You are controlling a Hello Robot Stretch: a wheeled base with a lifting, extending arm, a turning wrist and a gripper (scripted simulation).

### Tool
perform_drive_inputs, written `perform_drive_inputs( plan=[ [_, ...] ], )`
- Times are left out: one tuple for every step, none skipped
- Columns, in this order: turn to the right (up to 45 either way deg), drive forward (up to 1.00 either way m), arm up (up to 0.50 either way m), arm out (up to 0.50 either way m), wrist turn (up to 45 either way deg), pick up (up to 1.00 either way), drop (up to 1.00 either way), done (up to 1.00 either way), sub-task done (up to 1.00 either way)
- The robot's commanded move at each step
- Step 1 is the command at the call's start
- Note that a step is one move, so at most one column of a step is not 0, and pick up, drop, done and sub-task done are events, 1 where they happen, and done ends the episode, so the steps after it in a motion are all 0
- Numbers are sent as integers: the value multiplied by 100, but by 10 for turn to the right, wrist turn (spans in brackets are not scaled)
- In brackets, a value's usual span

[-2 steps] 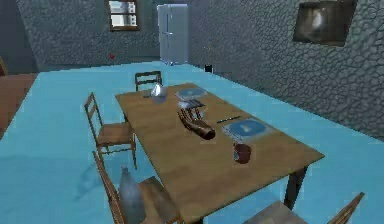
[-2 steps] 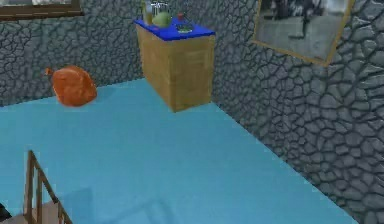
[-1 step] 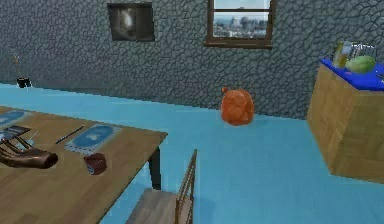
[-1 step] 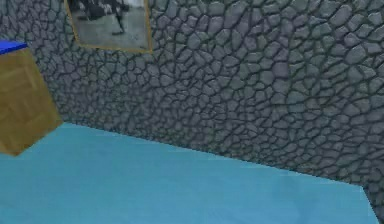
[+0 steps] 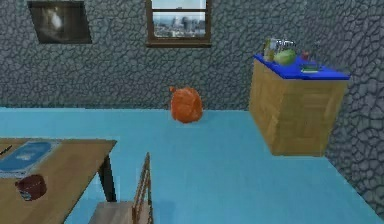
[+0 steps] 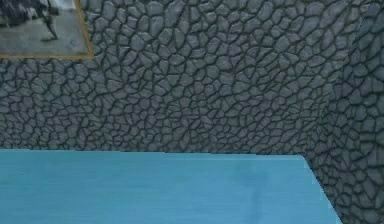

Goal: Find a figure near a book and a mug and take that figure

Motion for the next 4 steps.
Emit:
perform_drive_inputs(
  plan=[
    [0, 100, 0, 0, 0, 0, 0, 0, 0],
    [60, 0, 0, 0, 0, 0, 0, 0, 0],
    [0, 10, 0, 0, 0, 0, 0, 0, 0],
    [-450, 0, 0, 0, 0, 0, 0, 0, 0]
  ],
)
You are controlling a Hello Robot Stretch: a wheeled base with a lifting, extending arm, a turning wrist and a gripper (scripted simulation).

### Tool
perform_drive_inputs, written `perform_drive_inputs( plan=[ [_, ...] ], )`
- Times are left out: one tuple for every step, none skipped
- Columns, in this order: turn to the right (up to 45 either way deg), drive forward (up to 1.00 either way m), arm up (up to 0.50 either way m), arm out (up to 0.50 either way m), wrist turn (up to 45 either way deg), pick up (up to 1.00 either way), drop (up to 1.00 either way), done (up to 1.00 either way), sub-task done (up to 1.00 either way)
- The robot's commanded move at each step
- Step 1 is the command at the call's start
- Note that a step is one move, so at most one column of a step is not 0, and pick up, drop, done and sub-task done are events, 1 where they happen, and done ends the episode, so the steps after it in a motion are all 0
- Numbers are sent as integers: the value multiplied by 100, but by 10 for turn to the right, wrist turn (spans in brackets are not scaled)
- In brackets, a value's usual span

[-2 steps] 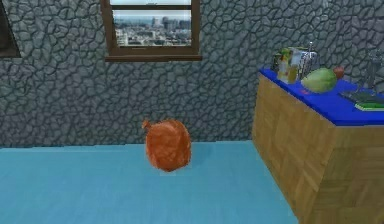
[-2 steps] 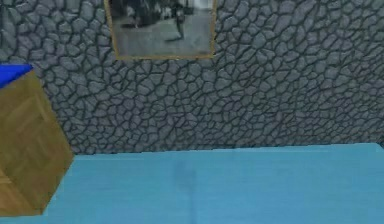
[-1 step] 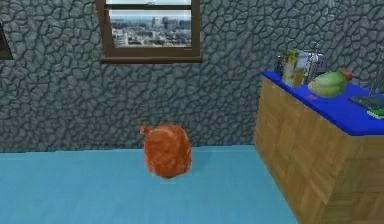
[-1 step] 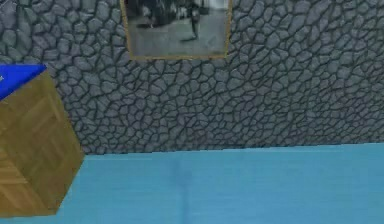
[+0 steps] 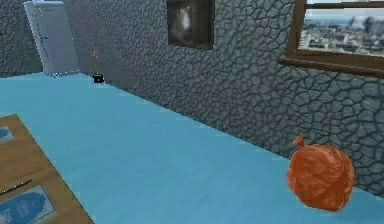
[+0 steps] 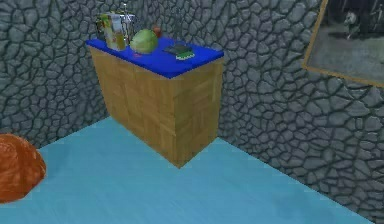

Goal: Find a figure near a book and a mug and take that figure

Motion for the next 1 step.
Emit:
perform_drive_inputs(
  plan=[
    [-30, 0, 0, 0, 0, 0, 0, 0, 0]
  ],
)
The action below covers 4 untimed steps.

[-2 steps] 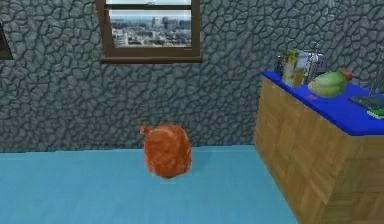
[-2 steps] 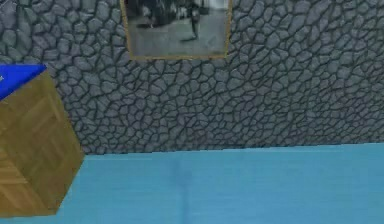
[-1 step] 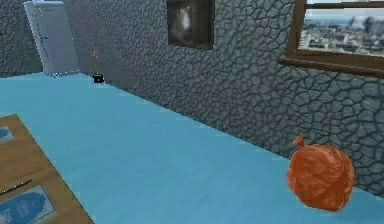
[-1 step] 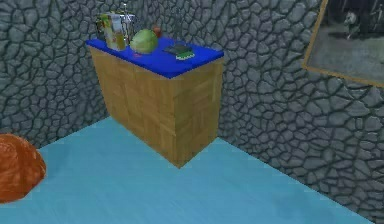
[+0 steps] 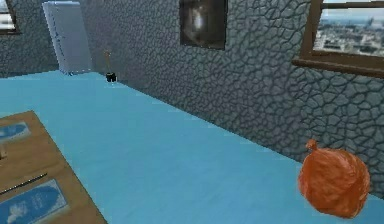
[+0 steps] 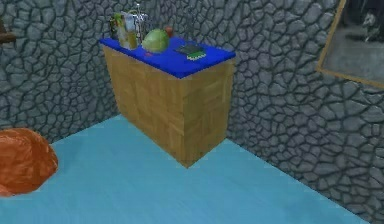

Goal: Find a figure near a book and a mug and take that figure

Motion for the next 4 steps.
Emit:
perform_drive_inputs(
  plan=[
    [0, 60, 0, 0, 0, 0, 0, 0, 0],
    [-420, 0, 0, 0, 0, 0, 0, 0, 0],
    [0, 45, 0, 0, 0, 0, 0, 0, 0],
    [-450, 0, 0, 0, 0, 0, 0, 0, 0]
  ],
)
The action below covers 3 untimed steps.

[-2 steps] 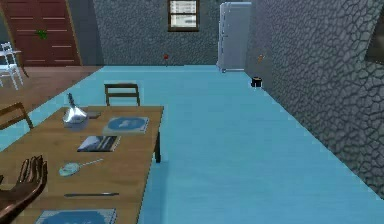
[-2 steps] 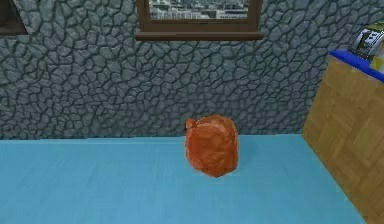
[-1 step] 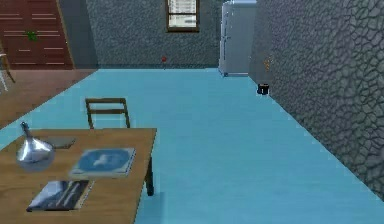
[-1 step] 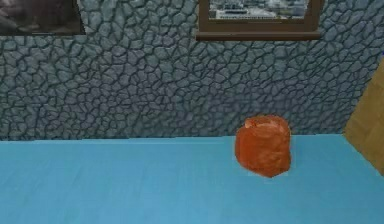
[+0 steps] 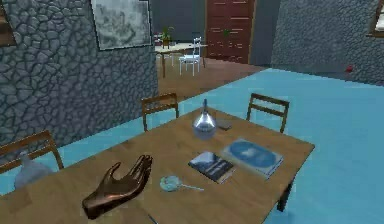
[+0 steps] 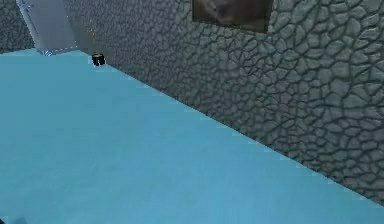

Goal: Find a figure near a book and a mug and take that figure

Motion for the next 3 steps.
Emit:
perform_drive_inputs(
  plan=[
    [-450, 0, 0, 0, 0, 0, 0, 0, 0],
    [-450, 0, 0, 0, 0, 0, 0, 0, 0],
    [-210, 0, 0, 0, 0, 0, 0, 0, 0]
  ],
)
